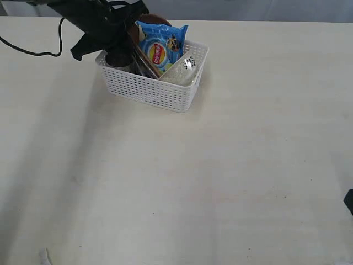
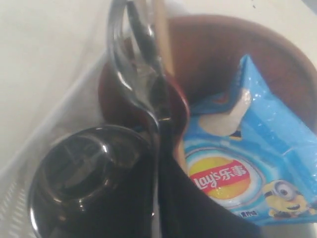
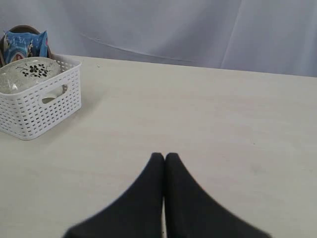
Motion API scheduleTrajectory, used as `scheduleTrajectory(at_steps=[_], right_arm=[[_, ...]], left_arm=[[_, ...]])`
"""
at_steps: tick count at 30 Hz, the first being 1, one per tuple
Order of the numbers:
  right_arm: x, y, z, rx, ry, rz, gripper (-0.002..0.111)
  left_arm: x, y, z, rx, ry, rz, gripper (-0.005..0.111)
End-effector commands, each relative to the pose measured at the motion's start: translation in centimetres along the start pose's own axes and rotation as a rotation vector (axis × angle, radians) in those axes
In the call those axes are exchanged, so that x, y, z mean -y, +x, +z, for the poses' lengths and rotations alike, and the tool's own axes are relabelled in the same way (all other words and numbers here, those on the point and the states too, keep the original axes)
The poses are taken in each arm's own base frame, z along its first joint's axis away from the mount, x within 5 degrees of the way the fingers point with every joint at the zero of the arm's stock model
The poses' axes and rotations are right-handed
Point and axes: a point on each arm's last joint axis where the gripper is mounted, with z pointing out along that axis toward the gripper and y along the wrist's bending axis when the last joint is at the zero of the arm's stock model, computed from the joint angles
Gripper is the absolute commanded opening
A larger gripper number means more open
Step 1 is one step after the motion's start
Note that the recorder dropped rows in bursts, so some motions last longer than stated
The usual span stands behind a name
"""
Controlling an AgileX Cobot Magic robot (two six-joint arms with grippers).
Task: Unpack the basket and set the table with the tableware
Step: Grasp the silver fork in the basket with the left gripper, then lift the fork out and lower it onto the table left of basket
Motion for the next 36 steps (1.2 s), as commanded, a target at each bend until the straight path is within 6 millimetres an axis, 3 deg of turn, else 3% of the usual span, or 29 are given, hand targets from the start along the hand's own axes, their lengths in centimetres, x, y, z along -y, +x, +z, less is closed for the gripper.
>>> scheduleTrajectory(at_steps=[1,7,18,26,31,32,36], right_arm=[[0.0,0.0,0.0,0.007,0.000,-0.008,0.000],[0.0,0.0,0.0,0.007,0.000,-0.008,0.000],[0.0,0.0,0.0,0.007,0.000,-0.008,0.000],[0.0,0.0,0.0,0.007,0.000,-0.008,0.000],[0.0,0.0,0.0,0.007,0.000,-0.008,0.000],[0.0,0.0,0.0,0.007,0.000,-0.008,0.000],[0.0,0.0,0.0,0.007,0.000,-0.008,0.000]], left_arm=[[0.1,0.3,-0.3,-0.015,-0.007,0.044,0.000],[0.6,0.0,-1.2,0.019,0.019,0.068,0.000],[2.2,-0.9,-4.5,0.120,0.097,0.107,0.000],[3.3,-0.7,-8.8,0.137,0.122,0.298,0.000],[2.7,0.9,-10.4,-0.023,0.062,0.492,0.000],[2.1,1.7,-10.4,-0.128,0.023,0.529,0.000],[0.5,3.6,-10.7,-0.280,-0.030,0.549,0.000]])
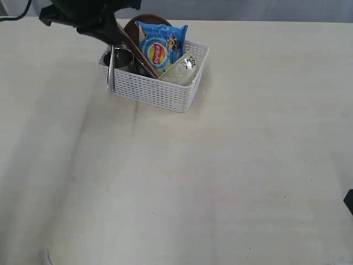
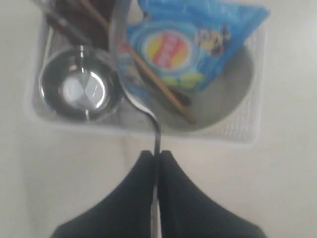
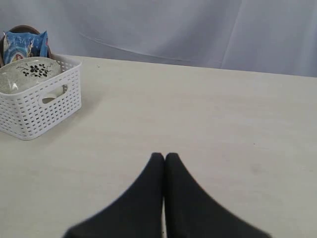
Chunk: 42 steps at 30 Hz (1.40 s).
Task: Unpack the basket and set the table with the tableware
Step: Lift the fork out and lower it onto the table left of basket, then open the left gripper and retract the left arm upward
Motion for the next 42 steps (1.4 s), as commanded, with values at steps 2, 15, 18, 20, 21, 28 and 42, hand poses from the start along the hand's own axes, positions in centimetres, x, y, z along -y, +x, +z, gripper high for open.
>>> scheduleTrajectory(at_steps=[2,15,18,20,21,28,42], right_arm=[[0.0,0.0,0.0,0.007,0.000,-0.008,0.000],[0.0,0.0,0.0,0.007,0.000,-0.008,0.000],[0.0,0.0,0.0,0.007,0.000,-0.008,0.000],[0.0,0.0,0.0,0.007,0.000,-0.008,0.000],[0.0,0.0,0.0,0.007,0.000,-0.008,0.000],[0.0,0.0,0.0,0.007,0.000,-0.008,0.000],[0.0,0.0,0.0,0.007,0.000,-0.008,0.000]], left_arm=[[-0.8,3.9,-0.4,-0.107,-0.024,0.018,0.000],[-5.5,15.2,5.8,-0.107,-0.019,-0.044,0.000],[-5.0,15.2,7.2,-0.121,0.077,-0.004,0.000],[-5.1,15.3,7.7,-0.135,0.089,-0.014,0.000],[-5.2,15.4,7.9,-0.140,0.084,-0.015,0.000],[-5.6,15.1,8.1,-0.104,0.049,-0.018,0.004],[-5.1,13.0,7.0,0.006,0.042,-0.019,0.047]])
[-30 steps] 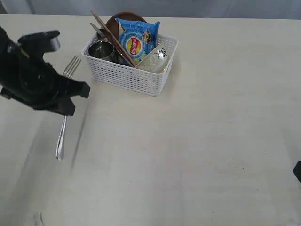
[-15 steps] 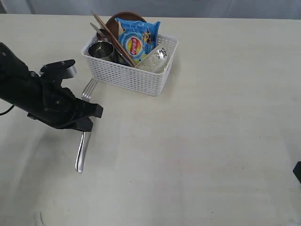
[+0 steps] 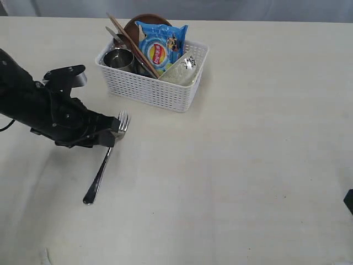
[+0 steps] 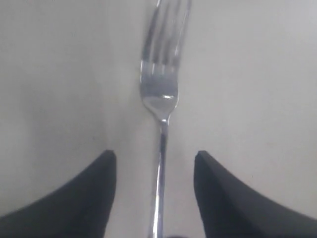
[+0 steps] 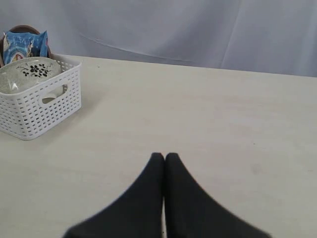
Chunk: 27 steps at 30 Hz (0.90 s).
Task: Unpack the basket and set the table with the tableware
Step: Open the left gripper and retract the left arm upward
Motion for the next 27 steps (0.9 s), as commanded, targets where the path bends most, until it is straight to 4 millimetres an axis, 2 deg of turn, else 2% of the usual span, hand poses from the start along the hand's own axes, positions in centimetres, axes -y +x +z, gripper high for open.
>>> scheduleTrajectory(at_steps=[1,4,7,13,15,21,27], right_arm=[[0.0,0.0,0.0,0.007,0.000,-0.008,0.000],[0.0,0.0,0.0,0.007,0.000,-0.008,0.000],[0.0,0.0,0.0,0.007,0.000,-0.008,0.000],[0.0,0.0,0.0,0.007,0.000,-0.008,0.000],[0.0,0.0,0.0,0.007,0.000,-0.008,0.000],[0.0,0.0,0.0,0.007,0.000,-0.008,0.000],[0.0,0.0,0.0,0.007,0.000,-0.008,0.000]], left_arm=[[1.1,-1.9,-1.7,0.103,0.021,0.017,0.047],[2.0,-3.4,-3.8,0.203,0.029,0.061,0.043],[2.5,-4.3,-6.0,0.332,0.011,0.077,0.030],[3.6,-4.5,-10.7,0.529,0.016,0.112,0.001],[4.1,-4.2,-12.3,0.573,0.016,0.154,0.000],[5.3,-2.1,-17.9,0.751,0.024,0.263,0.000],[4.5,2.6,-22.7,1.054,0.003,0.258,0.000]])
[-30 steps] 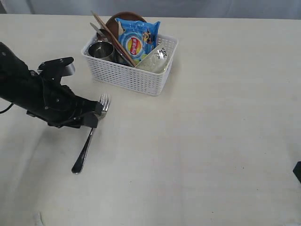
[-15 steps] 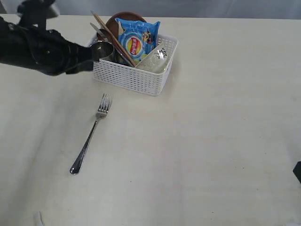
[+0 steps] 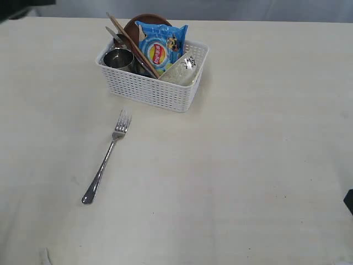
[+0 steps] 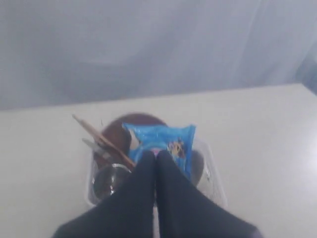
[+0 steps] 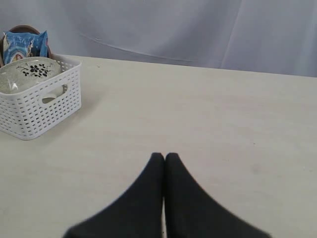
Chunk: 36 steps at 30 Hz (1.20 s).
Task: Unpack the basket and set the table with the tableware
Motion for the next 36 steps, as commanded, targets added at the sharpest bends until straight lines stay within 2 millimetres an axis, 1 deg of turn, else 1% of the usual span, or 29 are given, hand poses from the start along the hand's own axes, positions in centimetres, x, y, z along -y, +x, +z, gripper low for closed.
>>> scheduleTrajectory(at_steps=[1,5,8,12,15,18,23,27,29,31,32,33,36], right_arm=[[0.0,0.0,0.0,0.007,0.000,-0.008,0.000],[0.0,0.0,0.0,0.007,0.000,-0.008,0.000],[0.0,0.0,0.0,0.007,0.000,-0.008,0.000],[0.0,0.0,0.0,0.007,0.000,-0.008,0.000],[0.0,0.0,0.0,0.007,0.000,-0.008,0.000],[0.0,0.0,0.0,0.007,0.000,-0.008,0.000],[0.0,0.0,0.0,0.007,0.000,-0.008,0.000],[0.0,0.0,0.0,0.007,0.000,-0.008,0.000],[0.0,0.0,0.0,0.007,0.000,-0.008,0.000],[0.0,0.0,0.0,0.007,0.000,-0.008,0.000],[0.0,0.0,0.0,0.007,0.000,-0.008,0.000],[0.0,0.0,0.0,0.007,0.000,-0.008,0.000],[0.0,0.0,0.0,0.007,0.000,-0.008,0.000]], left_arm=[[-0.2,0.4,-5.0,0.203,-0.039,0.012,0.000],[-0.1,2.0,-9.3,0.337,-0.028,0.019,0.000],[-0.1,3.3,-11.5,0.409,-0.014,0.025,0.000],[0.0,4.2,-14.0,0.508,0.007,0.032,0.000],[0.2,4.4,-15.7,0.583,0.023,0.038,0.000],[0.3,4.5,-17.0,0.642,0.031,0.043,0.000],[0.4,4.7,-18.2,0.698,0.043,0.047,0.000],[0.4,4.7,-18.4,0.705,0.045,0.047,0.000],[0.3,4.9,-18.1,0.696,0.039,0.055,0.000],[0.2,5.4,-17.8,0.684,0.019,0.101,0.000],[0.1,5.8,-17.5,0.671,-0.008,0.164,0.000],[-0.1,6.2,-17.3,0.658,-0.020,0.186,0.000],[-0.7,7.7,-16.4,0.624,-0.085,0.192,0.000]])
